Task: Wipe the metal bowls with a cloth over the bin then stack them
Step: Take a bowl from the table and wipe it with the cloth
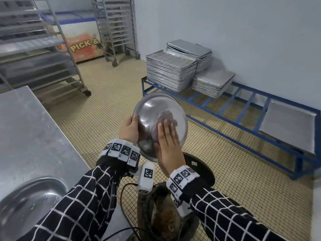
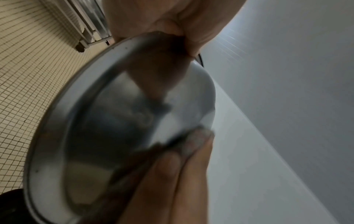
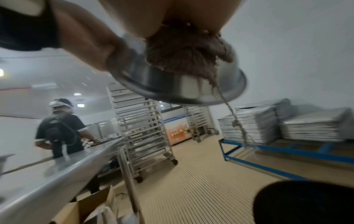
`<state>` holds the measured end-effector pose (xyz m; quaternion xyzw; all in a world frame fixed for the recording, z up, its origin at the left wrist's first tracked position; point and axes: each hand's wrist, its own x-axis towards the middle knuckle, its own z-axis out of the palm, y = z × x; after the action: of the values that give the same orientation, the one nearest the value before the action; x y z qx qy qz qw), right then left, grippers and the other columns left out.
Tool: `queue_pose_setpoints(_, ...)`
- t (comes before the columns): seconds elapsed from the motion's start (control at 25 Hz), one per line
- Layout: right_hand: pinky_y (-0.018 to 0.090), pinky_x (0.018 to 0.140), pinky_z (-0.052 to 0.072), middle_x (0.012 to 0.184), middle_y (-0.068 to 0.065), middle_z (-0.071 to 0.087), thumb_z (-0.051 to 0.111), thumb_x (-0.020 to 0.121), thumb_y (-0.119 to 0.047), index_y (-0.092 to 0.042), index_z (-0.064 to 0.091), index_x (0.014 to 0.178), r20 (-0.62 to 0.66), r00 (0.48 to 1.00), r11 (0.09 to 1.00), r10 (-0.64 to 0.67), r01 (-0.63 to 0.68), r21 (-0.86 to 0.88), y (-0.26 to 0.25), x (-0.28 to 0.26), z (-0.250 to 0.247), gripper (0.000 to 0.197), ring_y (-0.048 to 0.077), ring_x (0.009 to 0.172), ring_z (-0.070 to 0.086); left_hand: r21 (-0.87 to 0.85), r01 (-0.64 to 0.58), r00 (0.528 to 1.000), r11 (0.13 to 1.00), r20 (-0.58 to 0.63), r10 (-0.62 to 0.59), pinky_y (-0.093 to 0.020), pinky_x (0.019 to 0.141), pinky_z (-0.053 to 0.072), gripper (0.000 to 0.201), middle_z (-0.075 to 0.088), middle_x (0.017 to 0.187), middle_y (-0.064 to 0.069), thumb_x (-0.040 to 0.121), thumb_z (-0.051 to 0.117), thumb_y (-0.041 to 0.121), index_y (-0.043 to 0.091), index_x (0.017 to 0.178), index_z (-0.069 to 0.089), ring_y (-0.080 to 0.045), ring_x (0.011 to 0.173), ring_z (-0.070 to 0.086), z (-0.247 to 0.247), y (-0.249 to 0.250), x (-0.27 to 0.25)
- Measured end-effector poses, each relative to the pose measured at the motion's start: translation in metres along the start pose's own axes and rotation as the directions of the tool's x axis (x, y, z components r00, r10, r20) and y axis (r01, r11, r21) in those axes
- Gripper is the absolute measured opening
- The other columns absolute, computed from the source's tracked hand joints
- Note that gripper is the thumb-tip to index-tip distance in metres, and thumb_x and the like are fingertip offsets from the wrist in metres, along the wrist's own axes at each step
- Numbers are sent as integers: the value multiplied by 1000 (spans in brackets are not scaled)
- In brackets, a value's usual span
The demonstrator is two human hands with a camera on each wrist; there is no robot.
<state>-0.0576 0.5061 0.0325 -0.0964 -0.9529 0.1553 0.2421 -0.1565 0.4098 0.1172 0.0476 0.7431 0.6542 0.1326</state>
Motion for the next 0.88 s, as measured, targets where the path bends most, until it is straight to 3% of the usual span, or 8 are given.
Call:
queue_pose_setpoints(0.08, 39, 120, 0, 160, 3, -2, 19, 100, -36, -19, -1, 151, -70, 998, 999, 2, 1, 44, -9, 22, -10, 57, 23, 147, -7, -23, -2, 1000, 1000, 19, 2, -28, 68, 45, 26, 61, 78, 0, 100, 44, 31, 17, 83, 59, -16, 74, 55, 2, -2, -5)
queue_pose_setpoints(0.16, 36, 121, 0, 160, 2, 5, 15, 99, -37, -17, 9, 151, -122, 989, 993, 83, -72, 98, -2, 47, -24, 56, 19, 148, -4, -41, 20, 999, 999, 39, -18, -26, 66, 43, 27, 58, 74, 2, 101, 43, 31, 13, 90, 60, -13, 70, 53, 1, -2, -8)
queue_pose_setpoints(0.32, 41, 119, 19, 158, 0, 19, 20, 100, -37, -15, 21, 151, -162, 969, 964, 185, -147, 221, 42, 50, -35, 55, 13, 146, 12, -42, 102, 995, 994, 15, -101, -35, 92, 45, 30, 62, 90, 0, 100, 41, 38, 16, 102, 61, -19, 90, 56, -7, -3, -6)
queue_pose_setpoints(0.44, 39, 120, 15, 160, -5, 2, 18, 100, -40, -20, 7, 152, -89, 975, 943, 202, -169, 286, 50, 10, -24, 56, 10, 147, 2, -105, 101, 994, 989, -37, -105, -29, 82, 48, 29, 63, 88, 0, 100, 43, 38, 20, 87, 62, -17, 87, 58, -10, -5, -6)
queue_pose_setpoints(0.56, 46, 120, 9, 157, -3, -17, -3, 96, -51, -24, -21, 146, 59, 992, 988, 111, -117, 96, 31, -20, -1, 59, 17, 146, -14, -115, 81, 994, 990, -64, -89, -38, 88, 47, 31, 61, 84, -2, 100, 44, 37, 21, 78, 59, -21, 87, 57, -7, -8, -5)
queue_pose_setpoints(0.64, 47, 120, 6, 156, -6, -21, 8, 99, -43, -30, -29, 144, 43, 999, 999, 5, -6, 41, 13, -16, 6, 59, 19, 145, -17, -108, 62, 997, 992, -45, -67, -36, 83, 46, 31, 58, 78, -2, 100, 44, 36, 19, 77, 57, -21, 83, 54, -3, -6, -7)
queue_pose_setpoints(0.72, 42, 120, 2, 159, -6, -12, 20, 100, -35, -29, -11, 150, -45, 998, 996, -41, 45, 81, -3, 3, -3, 59, 20, 147, -11, -102, 36, 999, 994, -12, -37, -31, 74, 45, 30, 57, 73, 0, 100, 46, 34, 20, 76, 57, -18, 76, 53, 1, -4, -12)
queue_pose_setpoints(0.88, 39, 120, 8, 158, -3, 19, 26, 100, -33, -22, 24, 149, -250, 967, 991, 54, -21, 135, -6, 47, -40, 51, 17, 148, 7, -150, 18, 999, 988, 52, -11, -41, 87, 50, 26, 67, 81, -1, 97, 50, 36, 23, 80, 65, -25, 85, 62, -1, -3, -15)
